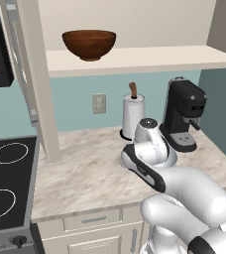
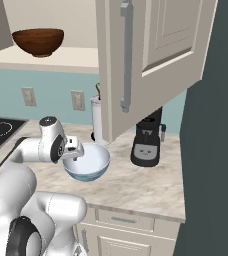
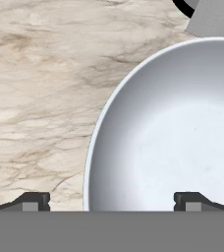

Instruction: Open the cabinet. Pick the bowls from the counter and place them in the cabinet. Then close the cabinet.

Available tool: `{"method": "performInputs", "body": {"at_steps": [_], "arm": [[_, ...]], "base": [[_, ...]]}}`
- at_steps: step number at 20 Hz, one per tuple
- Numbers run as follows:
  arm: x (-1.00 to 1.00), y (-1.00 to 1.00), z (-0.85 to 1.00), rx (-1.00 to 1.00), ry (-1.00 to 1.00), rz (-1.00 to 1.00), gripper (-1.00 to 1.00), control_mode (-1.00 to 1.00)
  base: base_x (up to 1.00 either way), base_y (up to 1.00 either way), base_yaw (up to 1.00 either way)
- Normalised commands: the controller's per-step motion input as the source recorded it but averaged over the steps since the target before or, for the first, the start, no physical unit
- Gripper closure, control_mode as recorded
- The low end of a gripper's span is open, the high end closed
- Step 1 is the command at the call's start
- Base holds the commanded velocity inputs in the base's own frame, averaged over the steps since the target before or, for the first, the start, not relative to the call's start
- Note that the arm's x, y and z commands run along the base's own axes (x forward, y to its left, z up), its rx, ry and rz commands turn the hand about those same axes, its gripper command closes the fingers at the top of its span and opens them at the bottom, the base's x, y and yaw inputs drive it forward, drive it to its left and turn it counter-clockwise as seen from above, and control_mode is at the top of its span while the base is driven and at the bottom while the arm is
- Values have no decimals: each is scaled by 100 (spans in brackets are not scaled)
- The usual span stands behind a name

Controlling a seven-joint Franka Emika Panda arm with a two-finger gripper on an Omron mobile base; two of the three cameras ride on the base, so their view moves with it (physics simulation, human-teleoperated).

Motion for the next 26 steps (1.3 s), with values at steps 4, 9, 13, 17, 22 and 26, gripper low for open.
{"method": "performInputs", "body": {"at_steps": [4, 9, 13, 17, 22, 26], "arm": [[0, 0, -23, 0, 0, 0, -100, -100], [1, 0, -24, 0, 0, 0, -100, -100], [3, 0, -23, 0, 0, 0, -100, -100], [0, 0, -14, 0, 0, 0, 100, -100], [0, 0, -1, 0, 2, 0, 100, -100], [0, 0, -4, 0, 0, 0, 100, -100]], "base": [[0, 0, 0], [0, 0, 0], [0, 0, 0], [0, 0, 0], [0, 0, 0], [0, 0, 0]]}}
